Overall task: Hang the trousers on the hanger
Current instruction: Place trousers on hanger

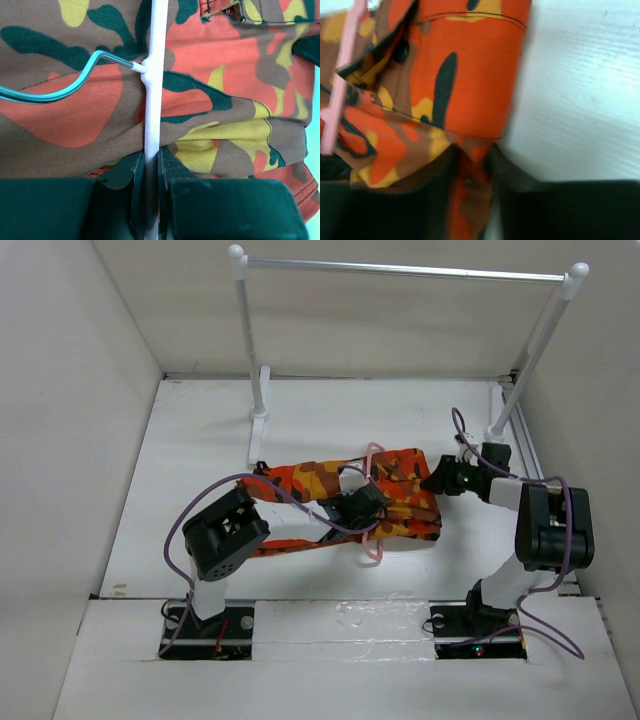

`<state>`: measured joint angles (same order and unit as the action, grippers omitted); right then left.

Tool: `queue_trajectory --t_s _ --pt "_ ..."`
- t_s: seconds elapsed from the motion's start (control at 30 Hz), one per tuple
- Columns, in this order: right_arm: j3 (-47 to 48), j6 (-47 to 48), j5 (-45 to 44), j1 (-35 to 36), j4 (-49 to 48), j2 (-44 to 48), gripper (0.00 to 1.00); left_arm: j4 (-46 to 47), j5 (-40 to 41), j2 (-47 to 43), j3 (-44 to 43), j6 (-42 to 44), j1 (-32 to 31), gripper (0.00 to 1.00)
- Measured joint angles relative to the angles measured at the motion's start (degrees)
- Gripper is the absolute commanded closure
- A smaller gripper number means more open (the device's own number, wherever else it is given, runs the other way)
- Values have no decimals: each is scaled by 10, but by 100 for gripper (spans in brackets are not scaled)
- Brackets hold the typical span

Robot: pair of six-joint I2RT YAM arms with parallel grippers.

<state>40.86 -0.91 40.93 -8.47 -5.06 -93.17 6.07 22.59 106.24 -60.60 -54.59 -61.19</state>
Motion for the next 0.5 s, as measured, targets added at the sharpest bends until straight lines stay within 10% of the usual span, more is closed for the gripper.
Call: queue_trajectory --t_s 0.03,0.1,0.5 --pt "-5 -10 3 -1 -15 -3 91 0 0 0 0 -1 0 100" --pt "-23 -35 15 -6 -40 -1 100 1 -3 0 2 -5 2 100" --pt "-32 -78 96 -93 0 91 100 28 -46 -34 40 -11 21 100"
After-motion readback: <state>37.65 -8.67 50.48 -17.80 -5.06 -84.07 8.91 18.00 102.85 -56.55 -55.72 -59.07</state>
